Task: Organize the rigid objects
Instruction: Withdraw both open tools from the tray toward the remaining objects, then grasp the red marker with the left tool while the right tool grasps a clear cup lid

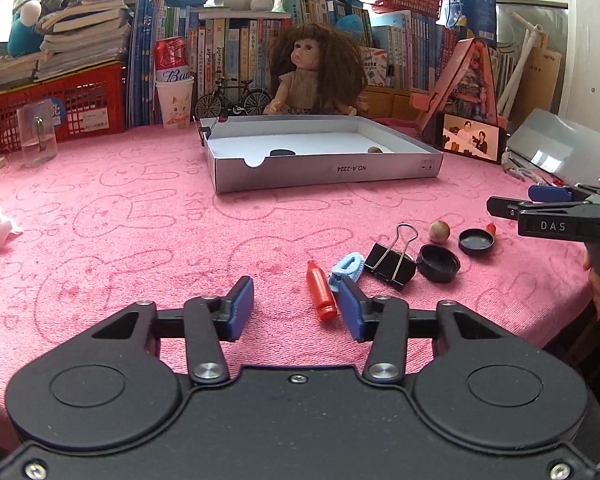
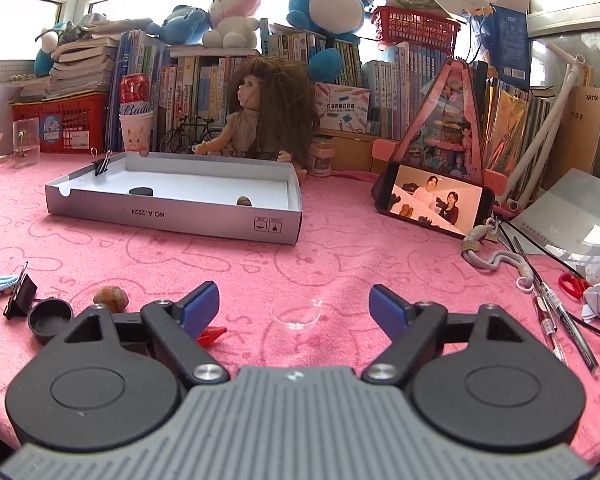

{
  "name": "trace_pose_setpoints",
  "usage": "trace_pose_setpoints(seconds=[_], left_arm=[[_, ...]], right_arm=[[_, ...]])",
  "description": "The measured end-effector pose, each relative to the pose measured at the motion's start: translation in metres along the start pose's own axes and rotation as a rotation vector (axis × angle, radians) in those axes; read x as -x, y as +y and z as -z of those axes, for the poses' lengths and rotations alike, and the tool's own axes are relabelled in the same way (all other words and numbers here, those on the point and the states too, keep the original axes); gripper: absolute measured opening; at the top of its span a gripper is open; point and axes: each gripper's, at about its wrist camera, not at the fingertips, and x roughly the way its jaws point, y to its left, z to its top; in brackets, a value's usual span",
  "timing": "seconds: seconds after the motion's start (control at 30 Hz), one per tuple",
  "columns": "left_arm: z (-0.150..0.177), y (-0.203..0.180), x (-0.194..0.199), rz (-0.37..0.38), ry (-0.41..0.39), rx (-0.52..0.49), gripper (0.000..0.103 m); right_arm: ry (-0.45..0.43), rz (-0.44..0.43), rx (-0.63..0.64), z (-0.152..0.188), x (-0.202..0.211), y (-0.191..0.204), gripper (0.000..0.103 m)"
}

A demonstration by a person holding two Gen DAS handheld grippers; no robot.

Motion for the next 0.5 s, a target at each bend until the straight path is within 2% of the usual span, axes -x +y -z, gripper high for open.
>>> trace_pose_setpoints(seconds=[0.2,0.5], left_arm=[[-0.001,0.001,-0.002,-0.025,-0.002,-0.001,0.032],[-0.004,-0.001,-0.008,-0.036,-0.001,-0.002,0.031]], right_arm=[[0.018,0.011,-0.019,-0.001,-0.005,-0.003,0.085],[0.057,0.017,-0.043,0.002,-0.012,-0.007,0.078]])
